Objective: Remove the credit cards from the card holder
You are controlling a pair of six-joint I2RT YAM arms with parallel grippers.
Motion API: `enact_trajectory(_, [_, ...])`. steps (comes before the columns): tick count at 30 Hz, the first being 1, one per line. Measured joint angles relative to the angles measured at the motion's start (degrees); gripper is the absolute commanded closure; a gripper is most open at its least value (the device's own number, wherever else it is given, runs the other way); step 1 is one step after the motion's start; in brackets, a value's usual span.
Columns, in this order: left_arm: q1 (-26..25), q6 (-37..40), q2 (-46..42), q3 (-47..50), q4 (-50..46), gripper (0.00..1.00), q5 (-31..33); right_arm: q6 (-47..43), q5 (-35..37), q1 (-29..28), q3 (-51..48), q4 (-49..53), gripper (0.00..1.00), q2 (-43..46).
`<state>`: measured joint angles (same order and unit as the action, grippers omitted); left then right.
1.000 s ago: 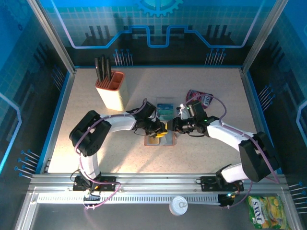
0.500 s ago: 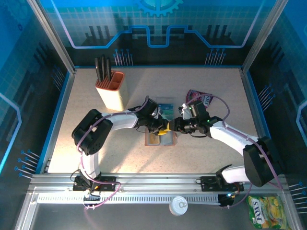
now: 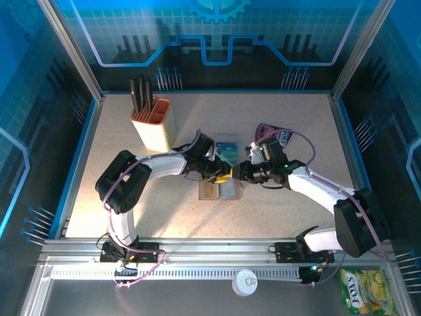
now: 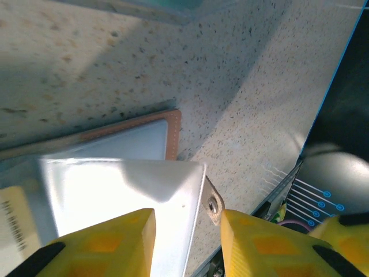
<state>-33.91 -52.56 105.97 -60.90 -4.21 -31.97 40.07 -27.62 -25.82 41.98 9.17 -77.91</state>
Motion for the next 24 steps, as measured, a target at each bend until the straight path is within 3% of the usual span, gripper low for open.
enact_trajectory(8, [4.9, 0.4, -6.9, 5.7, 0.0, 0.65, 0.2, 1.0, -0.5, -1.7, 0.7, -0.3, 0.67, -6.1])
enact_trajectory(16, [7.2, 0.6, -10.1, 10.4, 0.0, 0.65, 0.2, 1.0, -1.2, -6.9, 6.7, -0.1, 0.67, -14.6])
enact_trajectory(24, [8.3, 0.6, -12.5, 13.9, 0.1, 0.65, 0.9, 0.0, 3.3, -8.2, 9.5, 2.9, 0.67, -20.8])
